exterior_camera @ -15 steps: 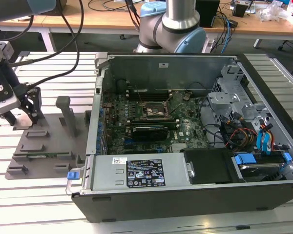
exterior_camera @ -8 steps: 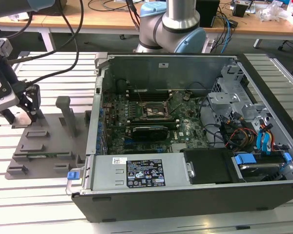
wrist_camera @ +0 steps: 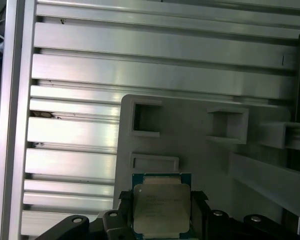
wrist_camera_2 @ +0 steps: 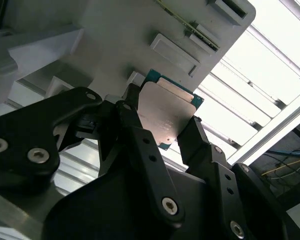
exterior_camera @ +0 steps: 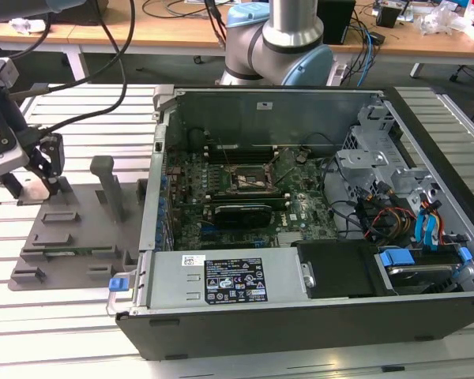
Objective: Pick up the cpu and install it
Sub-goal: 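Pick up the cpu and move it towards the insertion slot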
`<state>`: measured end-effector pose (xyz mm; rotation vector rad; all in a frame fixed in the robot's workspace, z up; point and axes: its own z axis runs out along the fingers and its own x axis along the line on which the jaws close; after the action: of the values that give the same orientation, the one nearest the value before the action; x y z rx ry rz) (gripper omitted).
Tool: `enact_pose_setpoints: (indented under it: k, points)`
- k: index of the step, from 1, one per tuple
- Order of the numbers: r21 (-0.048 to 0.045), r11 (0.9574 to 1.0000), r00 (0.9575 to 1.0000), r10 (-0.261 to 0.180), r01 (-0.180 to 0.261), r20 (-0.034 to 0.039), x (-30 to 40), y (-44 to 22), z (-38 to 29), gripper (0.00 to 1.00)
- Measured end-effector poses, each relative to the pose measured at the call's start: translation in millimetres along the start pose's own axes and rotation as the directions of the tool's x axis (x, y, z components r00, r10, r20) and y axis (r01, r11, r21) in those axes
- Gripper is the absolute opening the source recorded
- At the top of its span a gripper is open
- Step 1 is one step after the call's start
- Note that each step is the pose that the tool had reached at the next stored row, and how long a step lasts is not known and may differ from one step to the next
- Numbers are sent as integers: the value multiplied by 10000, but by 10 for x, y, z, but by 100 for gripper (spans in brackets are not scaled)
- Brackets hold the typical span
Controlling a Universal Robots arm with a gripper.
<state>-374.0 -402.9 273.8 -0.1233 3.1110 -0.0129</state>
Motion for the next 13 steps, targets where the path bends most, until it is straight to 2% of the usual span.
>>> enact_pose_setpoints:
  k: [4,6,13]
  points:
    - [-1,10000,10000,0,0,0,-2,4,-43,55]
    - [0,10000,10000,-1,1,0,-3,8,-90,55]
    - [0,10000,10000,0,0,-1,-6,14,-164,55]
